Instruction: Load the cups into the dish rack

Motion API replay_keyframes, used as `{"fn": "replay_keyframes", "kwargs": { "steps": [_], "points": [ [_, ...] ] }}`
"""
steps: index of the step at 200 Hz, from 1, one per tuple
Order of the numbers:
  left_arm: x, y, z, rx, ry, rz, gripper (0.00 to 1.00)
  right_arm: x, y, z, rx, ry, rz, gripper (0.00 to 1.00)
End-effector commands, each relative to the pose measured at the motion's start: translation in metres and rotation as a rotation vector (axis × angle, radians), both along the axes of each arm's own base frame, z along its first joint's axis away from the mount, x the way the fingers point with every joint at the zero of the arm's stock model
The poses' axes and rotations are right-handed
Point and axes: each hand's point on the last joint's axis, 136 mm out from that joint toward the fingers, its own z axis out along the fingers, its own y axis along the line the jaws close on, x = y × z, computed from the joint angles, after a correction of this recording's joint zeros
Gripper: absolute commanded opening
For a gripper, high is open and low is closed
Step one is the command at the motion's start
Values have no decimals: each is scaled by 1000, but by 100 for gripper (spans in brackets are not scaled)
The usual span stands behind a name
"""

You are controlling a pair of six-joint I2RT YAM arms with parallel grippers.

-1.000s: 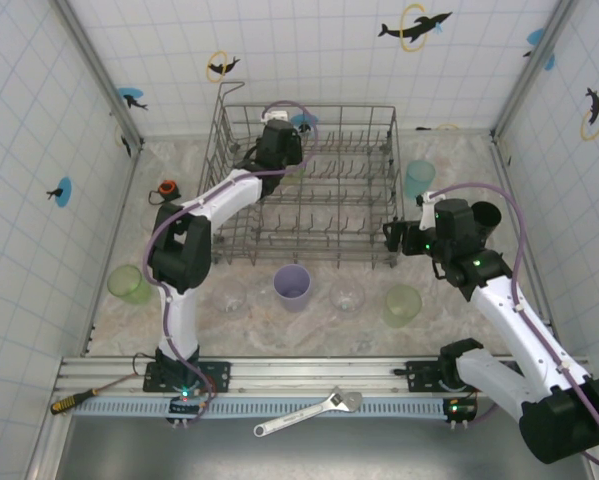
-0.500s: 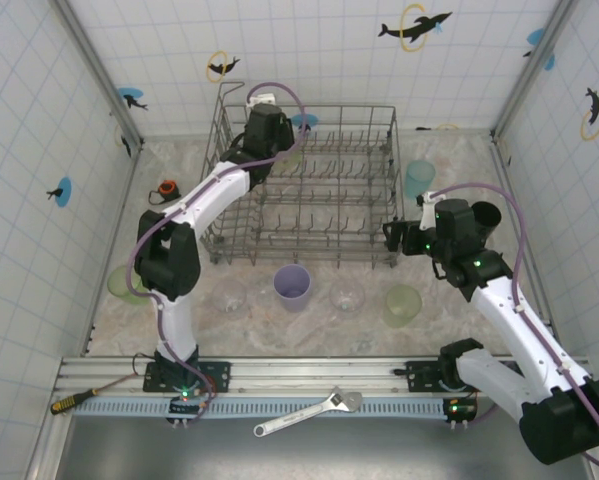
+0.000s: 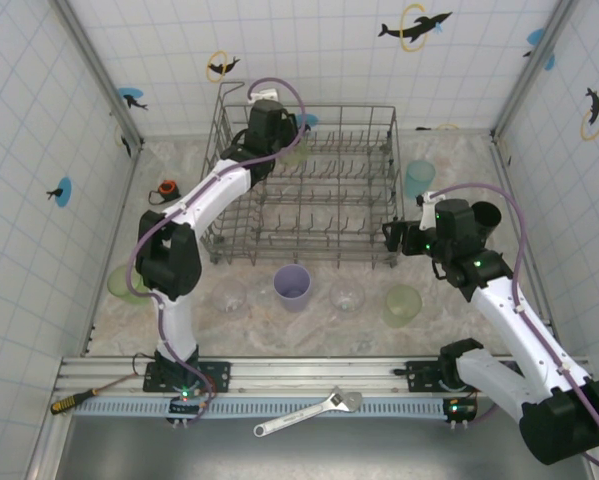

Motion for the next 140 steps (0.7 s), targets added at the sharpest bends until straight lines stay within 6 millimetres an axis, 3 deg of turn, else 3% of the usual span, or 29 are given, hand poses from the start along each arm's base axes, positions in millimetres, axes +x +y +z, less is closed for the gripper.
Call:
{"fn": "replay_keyframes", "kwargs": {
  "steps": [1,53,127,140],
  "points": [
    [8,-5,-4,17,-17,5,0,2,0,3,7,-24,-1,100],
    [17,-10,-37,88,18,-6,0,2,4,10,43,-37,9,100],
    [21,-5,-93,273,64,7,0,1,3,3,39,-24,5,100],
    [21,-6,-102,281,75,-1,9,1,2,3,40,-25,4,100]
  ]
}}
